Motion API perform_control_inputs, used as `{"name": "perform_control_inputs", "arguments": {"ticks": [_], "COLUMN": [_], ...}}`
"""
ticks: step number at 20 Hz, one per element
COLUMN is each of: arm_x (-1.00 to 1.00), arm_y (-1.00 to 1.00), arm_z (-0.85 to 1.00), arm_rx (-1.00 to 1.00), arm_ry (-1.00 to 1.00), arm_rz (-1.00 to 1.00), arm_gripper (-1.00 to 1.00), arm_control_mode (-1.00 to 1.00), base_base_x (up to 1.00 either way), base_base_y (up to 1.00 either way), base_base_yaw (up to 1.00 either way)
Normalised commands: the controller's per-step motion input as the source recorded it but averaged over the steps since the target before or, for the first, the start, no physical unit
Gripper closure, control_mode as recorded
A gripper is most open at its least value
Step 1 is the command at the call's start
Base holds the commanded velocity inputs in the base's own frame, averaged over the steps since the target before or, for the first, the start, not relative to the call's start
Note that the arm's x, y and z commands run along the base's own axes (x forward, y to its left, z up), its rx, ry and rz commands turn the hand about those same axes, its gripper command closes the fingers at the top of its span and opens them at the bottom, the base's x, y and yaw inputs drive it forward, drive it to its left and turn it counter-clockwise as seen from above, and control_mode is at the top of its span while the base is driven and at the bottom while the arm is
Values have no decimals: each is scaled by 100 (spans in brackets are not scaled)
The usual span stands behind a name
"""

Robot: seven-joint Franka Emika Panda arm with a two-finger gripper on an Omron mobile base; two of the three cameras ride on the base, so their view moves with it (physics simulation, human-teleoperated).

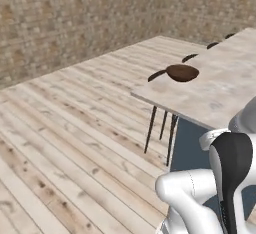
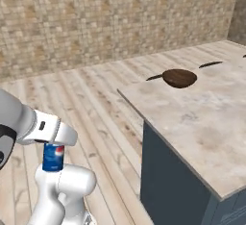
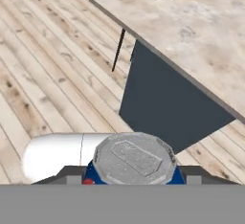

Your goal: Open the fridge, grab two sodas, and place both sodas inside the bowl with ice on the dining counter.

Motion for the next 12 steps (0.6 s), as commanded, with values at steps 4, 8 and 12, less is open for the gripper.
{"name": "perform_control_inputs", "arguments": {"ticks": [4,8,12], "arm_x": [0,0,0], "arm_y": [0,0,0], "arm_z": [0,0,0], "arm_rx": [0,0,0], "arm_ry": [0,0,0], "arm_rz": [0,0,0], "arm_gripper": [100,100,100], "arm_control_mode": [100,100,100], "base_base_x": [47,34,27], "base_base_y": [67,70,72], "base_base_yaw": [-47,-48,-47]}}
